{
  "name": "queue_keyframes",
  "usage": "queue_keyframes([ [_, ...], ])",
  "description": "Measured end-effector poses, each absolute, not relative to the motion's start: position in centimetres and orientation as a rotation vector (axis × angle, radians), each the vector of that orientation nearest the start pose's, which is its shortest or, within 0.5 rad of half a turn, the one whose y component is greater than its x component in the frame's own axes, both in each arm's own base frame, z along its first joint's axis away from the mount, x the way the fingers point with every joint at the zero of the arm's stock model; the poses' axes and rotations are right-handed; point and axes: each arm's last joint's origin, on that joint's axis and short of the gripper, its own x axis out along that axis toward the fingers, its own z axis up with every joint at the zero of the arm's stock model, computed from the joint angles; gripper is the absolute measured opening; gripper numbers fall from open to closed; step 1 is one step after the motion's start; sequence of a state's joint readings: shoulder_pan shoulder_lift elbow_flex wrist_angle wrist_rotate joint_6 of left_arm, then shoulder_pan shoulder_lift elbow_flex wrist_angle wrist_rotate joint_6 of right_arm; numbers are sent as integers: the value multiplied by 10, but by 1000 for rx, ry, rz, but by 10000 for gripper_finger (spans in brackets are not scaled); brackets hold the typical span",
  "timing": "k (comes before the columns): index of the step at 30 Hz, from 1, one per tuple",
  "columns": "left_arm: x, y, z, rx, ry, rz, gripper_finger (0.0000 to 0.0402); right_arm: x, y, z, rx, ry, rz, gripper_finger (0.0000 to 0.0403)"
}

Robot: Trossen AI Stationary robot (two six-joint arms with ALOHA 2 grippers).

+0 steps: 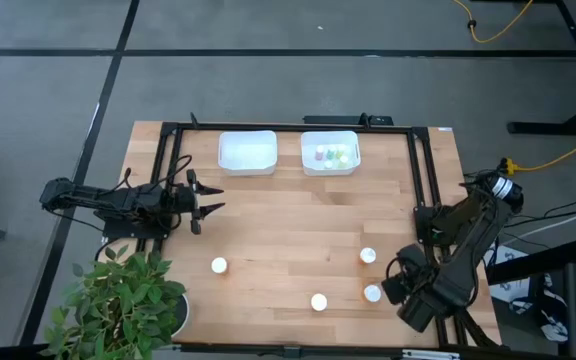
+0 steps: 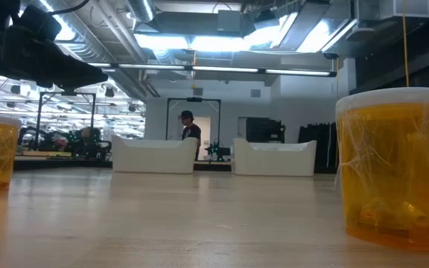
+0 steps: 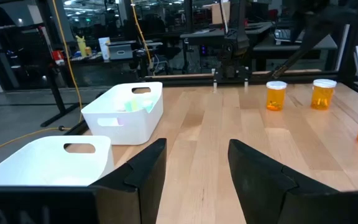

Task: Pick and place medicine bottles into bin by pill shape (circle, oval)
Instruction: Prepare the orange bottles

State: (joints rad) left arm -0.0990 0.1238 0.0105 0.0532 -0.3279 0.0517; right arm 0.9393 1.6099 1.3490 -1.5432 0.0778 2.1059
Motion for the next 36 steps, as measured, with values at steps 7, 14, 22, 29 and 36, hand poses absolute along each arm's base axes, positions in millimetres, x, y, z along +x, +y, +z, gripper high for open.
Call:
queue_keyframes([
  [7, 104, -1, 162, 65, 65, 228, 166, 147, 171, 231, 840, 1260, -1076, 193],
  [14, 104, -1, 162, 65, 65, 228, 166, 135, 141, 174, 932, 1277, -849, 193],
  [22, 104, -1, 162, 65, 65, 228, 166, 141, 129, 142, 959, 1257, -678, 193],
  [29, 104, -1, 162, 66, 65, 228, 166, 151, 119, 141, 878, 1262, -620, 193],
  [36, 104, -1, 162, 67, 65, 228, 166, 168, 108, 143, 790, 1229, -477, 193],
])
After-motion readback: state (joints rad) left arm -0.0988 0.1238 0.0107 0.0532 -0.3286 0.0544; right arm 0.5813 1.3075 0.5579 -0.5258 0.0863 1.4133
